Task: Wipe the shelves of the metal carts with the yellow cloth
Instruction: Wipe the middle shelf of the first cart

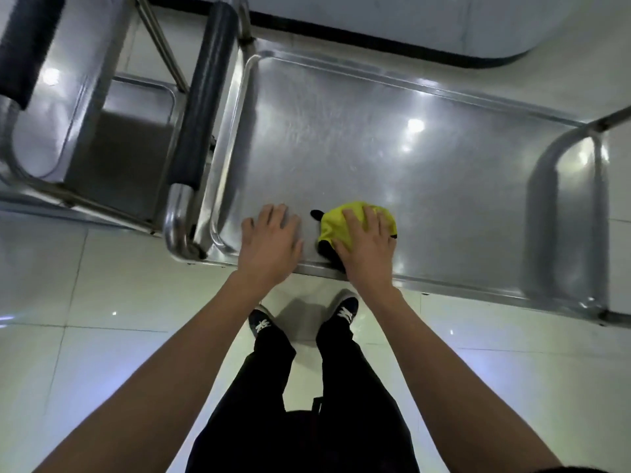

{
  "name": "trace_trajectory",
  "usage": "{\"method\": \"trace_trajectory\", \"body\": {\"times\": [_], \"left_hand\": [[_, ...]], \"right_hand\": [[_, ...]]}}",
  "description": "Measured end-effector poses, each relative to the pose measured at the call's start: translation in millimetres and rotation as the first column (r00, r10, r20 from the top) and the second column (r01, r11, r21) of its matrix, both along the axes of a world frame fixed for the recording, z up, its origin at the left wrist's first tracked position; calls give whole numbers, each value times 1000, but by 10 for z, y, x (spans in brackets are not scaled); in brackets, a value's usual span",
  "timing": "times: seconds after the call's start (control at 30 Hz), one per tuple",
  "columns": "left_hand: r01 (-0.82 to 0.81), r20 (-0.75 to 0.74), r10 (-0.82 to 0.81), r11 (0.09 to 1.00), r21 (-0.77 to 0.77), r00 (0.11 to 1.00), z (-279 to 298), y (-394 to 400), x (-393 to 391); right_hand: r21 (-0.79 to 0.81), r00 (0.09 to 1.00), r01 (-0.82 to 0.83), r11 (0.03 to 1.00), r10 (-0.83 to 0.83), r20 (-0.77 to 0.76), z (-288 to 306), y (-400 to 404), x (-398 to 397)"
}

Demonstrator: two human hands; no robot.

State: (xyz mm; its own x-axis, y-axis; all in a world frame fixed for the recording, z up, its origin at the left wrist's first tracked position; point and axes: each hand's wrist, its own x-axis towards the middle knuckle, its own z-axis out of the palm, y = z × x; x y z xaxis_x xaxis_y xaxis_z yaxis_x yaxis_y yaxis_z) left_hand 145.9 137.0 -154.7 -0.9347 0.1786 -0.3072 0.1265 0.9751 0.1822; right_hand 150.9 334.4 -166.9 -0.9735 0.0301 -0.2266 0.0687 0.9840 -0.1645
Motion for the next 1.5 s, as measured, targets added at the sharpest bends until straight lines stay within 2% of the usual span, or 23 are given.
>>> {"method": "trace_trajectory", "body": {"times": [0.1,0.23,0.33,0.47,0.77,1.0,1.23,1.4,1.5], "left_hand": [[23,-6,-23,999,44,1000,56,8,121],[-36,-36,42,985,169,998,158,23,397],[-67,-90,90,970,235,992,244,12,689],[-99,-117,127,971,218,985,341,50,1185],[-99,-26,103,988,118,994,266,15,2138],[-83,62,75,987,138,995,-203,-298,2177],[-75,72,63,981,177,995,-977,-747,2080],[-39,16,37,985,169,999,-1637,-721,1778],[-37,-77,50,986,164,996,-2100,-724,1531]], "right_hand": [[-12,999,9,1000,-9,-39,36,38,261],[-24,999,14,1000,-15,-41,128,98,386],[-96,1000,-1,995,-2,-26,194,153,528],[-149,987,-154,977,146,-65,255,341,801],[-347,962,-216,913,137,-237,151,419,1697],[-387,966,-218,896,141,-217,-270,102,1932],[-380,993,-113,918,87,-86,-982,-174,2024],[-376,993,-50,925,6,-116,-1616,-136,1752],[-418,991,-73,906,18,-134,-2031,-131,1473]]}}
